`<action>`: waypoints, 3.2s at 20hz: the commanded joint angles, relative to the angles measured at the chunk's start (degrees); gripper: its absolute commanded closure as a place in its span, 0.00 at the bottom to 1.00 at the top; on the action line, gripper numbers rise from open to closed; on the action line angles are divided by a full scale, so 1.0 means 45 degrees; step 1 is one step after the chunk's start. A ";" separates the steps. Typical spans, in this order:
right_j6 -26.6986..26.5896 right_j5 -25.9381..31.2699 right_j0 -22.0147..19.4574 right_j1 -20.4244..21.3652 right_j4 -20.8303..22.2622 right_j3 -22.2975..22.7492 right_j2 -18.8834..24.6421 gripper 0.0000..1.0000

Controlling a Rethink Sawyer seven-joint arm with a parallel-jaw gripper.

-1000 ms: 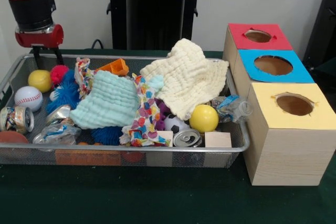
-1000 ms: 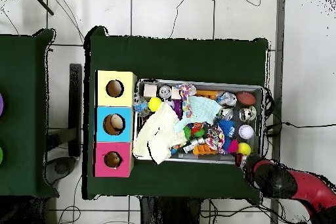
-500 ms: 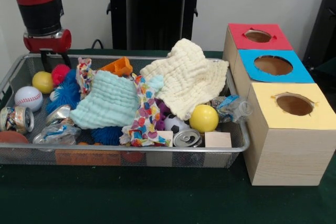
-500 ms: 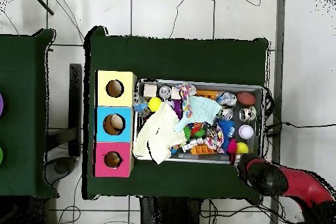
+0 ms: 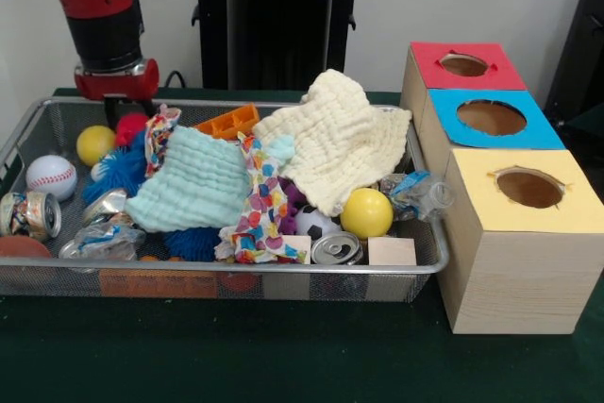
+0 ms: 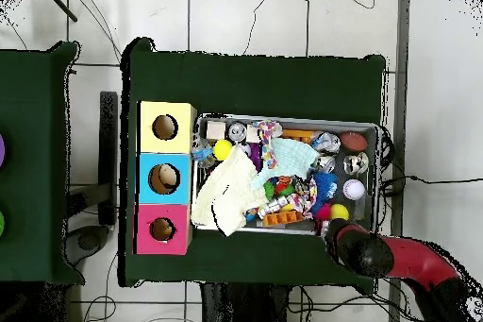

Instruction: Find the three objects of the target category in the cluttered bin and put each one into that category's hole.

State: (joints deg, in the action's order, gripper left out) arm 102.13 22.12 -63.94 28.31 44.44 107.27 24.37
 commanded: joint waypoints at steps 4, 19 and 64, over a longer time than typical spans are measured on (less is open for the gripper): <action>0.2215 -0.2350 0.3020 -0.0959 0.0564 -0.0754 -0.1539 0.00; 0.0271 -0.2705 0.2613 -0.2152 0.0416 -0.2691 -0.0798 0.00; -0.7257 0.3886 -0.1534 -0.1868 0.1977 -0.6302 0.2204 0.00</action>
State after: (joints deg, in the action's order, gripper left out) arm 88.56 39.89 -68.48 20.76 46.06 93.87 33.49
